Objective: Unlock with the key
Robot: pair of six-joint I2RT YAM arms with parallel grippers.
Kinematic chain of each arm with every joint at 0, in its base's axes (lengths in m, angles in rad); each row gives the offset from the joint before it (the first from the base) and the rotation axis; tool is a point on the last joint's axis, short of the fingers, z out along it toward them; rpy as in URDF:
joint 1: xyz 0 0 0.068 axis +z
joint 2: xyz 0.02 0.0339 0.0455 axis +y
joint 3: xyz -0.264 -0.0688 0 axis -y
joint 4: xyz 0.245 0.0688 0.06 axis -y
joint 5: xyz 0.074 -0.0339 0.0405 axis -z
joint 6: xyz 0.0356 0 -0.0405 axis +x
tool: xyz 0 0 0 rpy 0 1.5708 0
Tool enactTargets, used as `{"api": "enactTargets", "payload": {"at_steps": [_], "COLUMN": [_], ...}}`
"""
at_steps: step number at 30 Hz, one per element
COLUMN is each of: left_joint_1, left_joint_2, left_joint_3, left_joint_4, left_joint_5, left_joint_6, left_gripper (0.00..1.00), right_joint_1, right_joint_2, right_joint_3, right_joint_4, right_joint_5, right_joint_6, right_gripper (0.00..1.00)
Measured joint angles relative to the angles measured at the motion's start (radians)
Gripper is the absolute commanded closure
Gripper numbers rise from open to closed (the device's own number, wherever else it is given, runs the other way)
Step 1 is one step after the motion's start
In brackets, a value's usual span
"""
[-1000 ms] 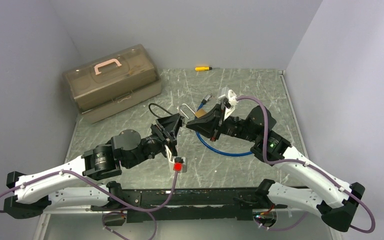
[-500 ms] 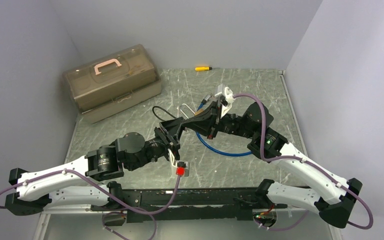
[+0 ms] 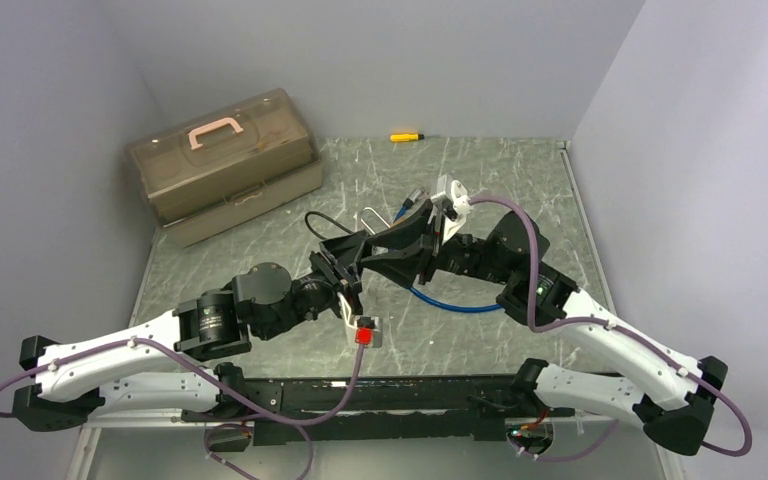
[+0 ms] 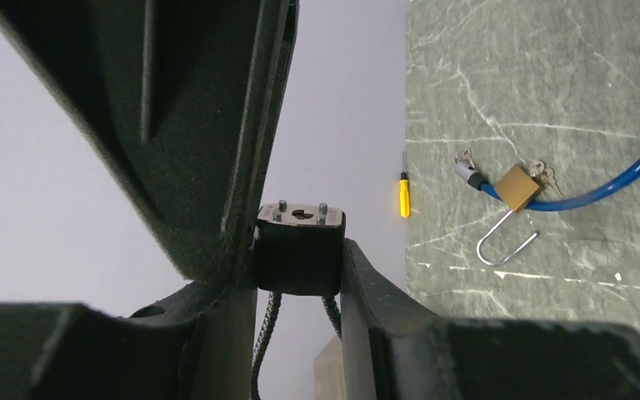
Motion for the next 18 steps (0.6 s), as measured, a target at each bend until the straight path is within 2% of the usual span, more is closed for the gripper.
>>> {"api": "enactTargets", "payload": {"at_steps": [3,10,18], "left_joint_1": [0.010,0.017,0.047], "left_joint_2": [0.006,0.004,0.005], "left_joint_3": [0.000,0.000,-0.006], "left_joint_4": [0.020,0.064,0.088], "left_joint_5": [0.017,0.106,0.207], "left_joint_6": [-0.003,-0.011,-0.028], "left_gripper": [1.00,1.00,1.00], "right_joint_1": [0.014,0.014,-0.022], "right_joint_2": [-0.023,-0.053,-0.061], "right_joint_3": [-0.001,-0.001,-0.009], "right_joint_4": [-0.016,-0.065,-0.153], "right_joint_5": [0.015,0.085,0.134], "right_joint_6": [-0.013,-0.043,-0.061], "right_gripper": [0.41,0.44,0.41]}}
